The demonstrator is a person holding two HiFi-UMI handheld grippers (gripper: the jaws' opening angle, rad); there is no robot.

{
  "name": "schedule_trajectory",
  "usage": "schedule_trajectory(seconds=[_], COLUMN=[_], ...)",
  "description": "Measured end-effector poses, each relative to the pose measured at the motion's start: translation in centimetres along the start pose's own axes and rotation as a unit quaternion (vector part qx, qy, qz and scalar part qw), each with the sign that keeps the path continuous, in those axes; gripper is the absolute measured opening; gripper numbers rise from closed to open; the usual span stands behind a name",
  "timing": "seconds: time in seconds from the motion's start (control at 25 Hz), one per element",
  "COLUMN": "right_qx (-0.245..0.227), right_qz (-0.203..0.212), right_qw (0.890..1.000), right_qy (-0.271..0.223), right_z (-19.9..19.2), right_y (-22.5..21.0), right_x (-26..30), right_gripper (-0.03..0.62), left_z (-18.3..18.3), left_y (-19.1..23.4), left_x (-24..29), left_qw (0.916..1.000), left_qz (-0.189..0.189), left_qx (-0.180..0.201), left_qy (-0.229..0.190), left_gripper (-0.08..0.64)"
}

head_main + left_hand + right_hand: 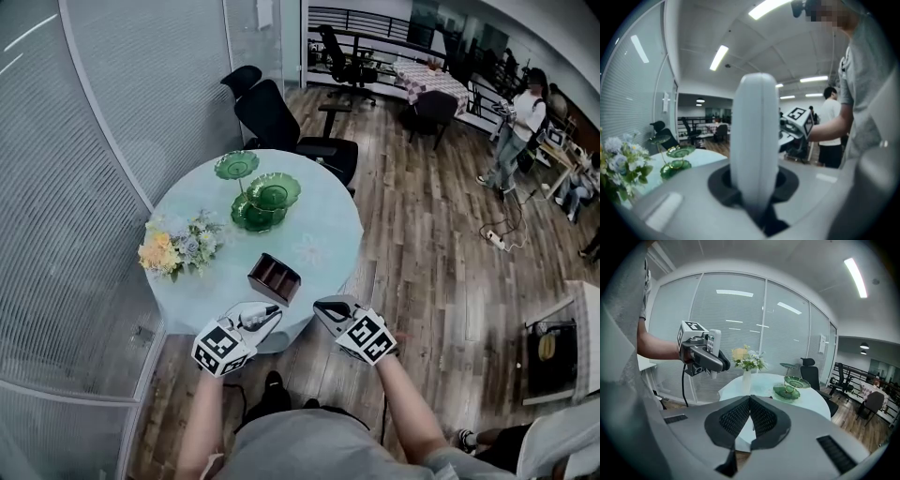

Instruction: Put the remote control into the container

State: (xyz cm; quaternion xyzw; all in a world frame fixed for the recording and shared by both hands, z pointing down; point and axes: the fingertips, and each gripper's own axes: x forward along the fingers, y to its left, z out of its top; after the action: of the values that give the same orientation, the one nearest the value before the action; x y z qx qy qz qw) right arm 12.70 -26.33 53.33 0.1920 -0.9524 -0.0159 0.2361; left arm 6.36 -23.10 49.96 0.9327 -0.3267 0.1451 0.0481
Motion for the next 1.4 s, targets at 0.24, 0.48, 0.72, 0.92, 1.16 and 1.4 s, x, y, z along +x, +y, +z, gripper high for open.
schedule_trajectory(seconds=[0.24, 0.48, 0.72, 0.92, 1.16, 1.4], right_qx=[-0.001, -0.006, -0.007, 0.0, 0.006, 0.015], right_qz=[0.003, 0.0, -0.011, -0.031, -0.054, -0.07], right_qw=[1.0, 1.0, 0.999, 0.999, 0.997, 0.995], right_qy=[0.011, 0.023, 0.037, 0.045, 0.055, 0.064], right_z=[0.8, 1.3, 1.8, 1.9, 1.9, 1.4], right_y=[-0.6, -1.4, -2.4, -3.4, -3.9, -3.7], right_x=[2.6, 5.4, 7.5, 8.8, 10.3, 11.1], right_gripper=[0.018, 0.018, 0.018, 0.018, 0.018, 0.017], left_z=[-0.3, -1.0, -2.0, -3.0, -3.6, -4.0], left_y=[2.7, 5.6, 7.7, 8.7, 9.7, 10.6], left_x=[-0.1, 0.0, 0.4, 1.1, 1.7, 2.0], left_qw=[1.0, 0.9998, 0.9994, 0.998, 0.9947, 0.9921], left_qz=[-0.004, -0.016, -0.034, -0.062, -0.102, -0.125], left_qx=[-0.005, -0.007, -0.004, 0.001, 0.008, 0.012], left_qy=[-0.002, -0.007, 0.004, 0.011, 0.009, 0.006], left_gripper=[0.041, 0.04, 0.04, 0.04, 0.04, 0.04])
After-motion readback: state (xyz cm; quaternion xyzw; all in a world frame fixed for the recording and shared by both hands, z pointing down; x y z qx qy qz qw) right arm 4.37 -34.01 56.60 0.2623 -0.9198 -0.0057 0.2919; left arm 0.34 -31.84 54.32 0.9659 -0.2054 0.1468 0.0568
